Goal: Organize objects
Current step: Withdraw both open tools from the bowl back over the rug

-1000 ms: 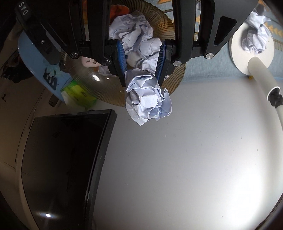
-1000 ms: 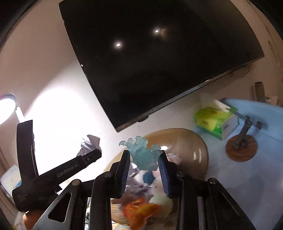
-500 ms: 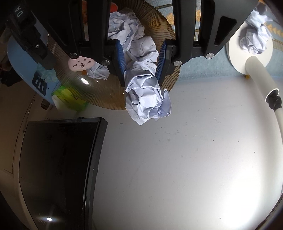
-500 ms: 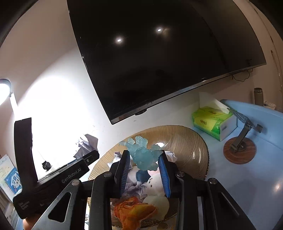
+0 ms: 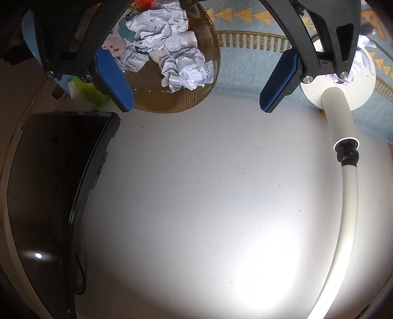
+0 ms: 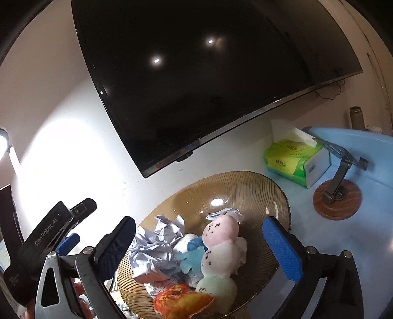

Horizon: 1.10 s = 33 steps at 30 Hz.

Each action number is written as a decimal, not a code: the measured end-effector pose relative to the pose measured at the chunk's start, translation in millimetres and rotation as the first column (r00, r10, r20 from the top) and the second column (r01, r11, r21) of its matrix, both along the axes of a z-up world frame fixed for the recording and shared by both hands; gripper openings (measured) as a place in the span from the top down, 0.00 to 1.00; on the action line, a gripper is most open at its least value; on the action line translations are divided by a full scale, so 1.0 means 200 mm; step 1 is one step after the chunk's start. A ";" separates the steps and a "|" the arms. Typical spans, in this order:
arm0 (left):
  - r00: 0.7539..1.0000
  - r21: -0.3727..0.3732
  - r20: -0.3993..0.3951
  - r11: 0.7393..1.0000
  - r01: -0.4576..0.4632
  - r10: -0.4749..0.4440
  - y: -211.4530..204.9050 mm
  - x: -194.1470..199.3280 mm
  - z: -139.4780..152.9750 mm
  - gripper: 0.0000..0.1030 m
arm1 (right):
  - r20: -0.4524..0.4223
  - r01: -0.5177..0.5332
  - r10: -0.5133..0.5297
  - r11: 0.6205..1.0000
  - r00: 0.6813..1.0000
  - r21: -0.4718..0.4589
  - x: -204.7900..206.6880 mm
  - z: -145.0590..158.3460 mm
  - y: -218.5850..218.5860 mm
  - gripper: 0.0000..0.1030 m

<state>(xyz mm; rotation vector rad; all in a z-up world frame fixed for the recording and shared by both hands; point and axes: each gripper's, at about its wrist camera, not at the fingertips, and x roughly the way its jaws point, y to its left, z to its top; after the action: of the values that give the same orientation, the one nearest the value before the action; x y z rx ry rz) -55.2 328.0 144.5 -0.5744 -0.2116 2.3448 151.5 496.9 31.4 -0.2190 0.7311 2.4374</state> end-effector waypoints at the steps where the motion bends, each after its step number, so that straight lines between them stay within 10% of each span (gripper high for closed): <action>1: 1.000 0.008 0.005 1.000 -0.006 0.006 -0.01 0.00 0.01 0.00 | -0.003 0.005 -0.005 1.000 1.000 0.008 0.00 0.01 -0.01 0.00; 17: 0.980 0.303 -0.061 0.939 -0.160 0.187 -0.81 0.05 0.52 0.00 | -0.074 -0.128 0.139 0.983 0.988 0.134 0.02 0.13 -0.18 0.00; 25: 0.947 -0.063 -0.179 0.958 -0.280 0.266 -0.98 0.02 0.48 0.00 | -0.036 -0.345 0.364 0.907 0.931 0.239 -0.06 0.17 -0.44 0.00; 33: 0.978 -0.379 0.043 0.909 -0.174 0.204 -0.83 -0.21 -0.07 0.00 | 0.179 -0.648 0.627 0.691 0.758 0.320 -0.23 0.09 -0.96 0.00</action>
<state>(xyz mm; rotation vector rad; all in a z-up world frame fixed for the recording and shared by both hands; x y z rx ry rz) -96.2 161.4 131.5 -0.8685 0.1572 2.5715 105.5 304.1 49.5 -0.4553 0.1496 3.1611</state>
